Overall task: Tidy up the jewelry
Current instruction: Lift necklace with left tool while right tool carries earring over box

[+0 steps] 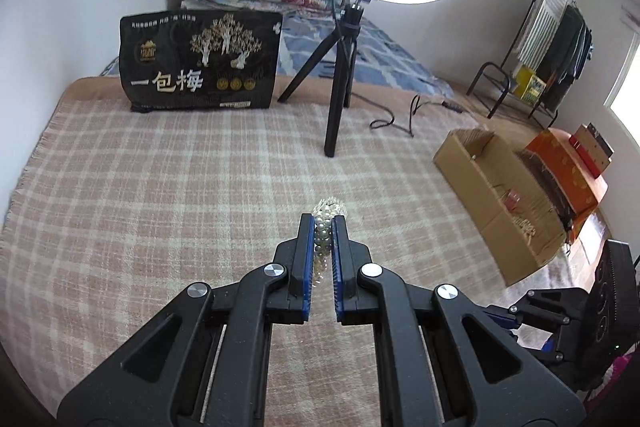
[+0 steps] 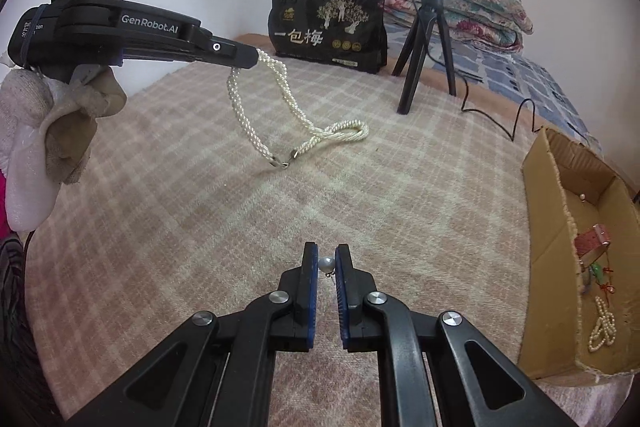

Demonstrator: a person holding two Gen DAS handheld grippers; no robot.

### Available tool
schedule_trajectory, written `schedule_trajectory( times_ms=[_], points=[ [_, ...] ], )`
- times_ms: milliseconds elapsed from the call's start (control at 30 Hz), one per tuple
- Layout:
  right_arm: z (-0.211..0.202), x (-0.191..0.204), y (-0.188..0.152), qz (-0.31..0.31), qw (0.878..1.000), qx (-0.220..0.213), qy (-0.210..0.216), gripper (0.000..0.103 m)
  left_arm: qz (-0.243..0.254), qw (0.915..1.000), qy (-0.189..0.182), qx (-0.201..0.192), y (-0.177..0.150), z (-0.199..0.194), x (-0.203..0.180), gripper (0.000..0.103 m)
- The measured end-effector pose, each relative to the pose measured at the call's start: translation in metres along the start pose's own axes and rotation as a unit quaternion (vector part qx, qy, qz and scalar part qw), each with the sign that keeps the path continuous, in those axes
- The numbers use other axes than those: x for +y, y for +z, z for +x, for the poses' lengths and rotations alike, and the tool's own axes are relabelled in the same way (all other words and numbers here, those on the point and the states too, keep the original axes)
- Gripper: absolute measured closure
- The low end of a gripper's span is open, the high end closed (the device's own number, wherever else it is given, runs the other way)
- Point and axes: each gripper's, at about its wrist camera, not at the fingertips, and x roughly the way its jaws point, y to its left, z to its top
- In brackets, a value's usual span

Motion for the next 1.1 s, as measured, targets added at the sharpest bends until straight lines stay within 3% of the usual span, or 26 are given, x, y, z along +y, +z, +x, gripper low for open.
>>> schedule_trajectory(
  times_ms=[667, 1100],
  points=[
    [-0.082, -0.021, 0.002, 0.030, 0.997, -0.056, -0.037, 0.097, 0.019, 0.9972, -0.035, -0.064, 0.024, -0.066, -0.049, 0.097],
    [-0.131, -0.083, -0.020, 0.095, 0.987, -0.085, -0.093, 0.097, 0.038, 0.9938, -0.073, -0.074, 0.041, -0.062, -0.105, 0.097]
  ],
)
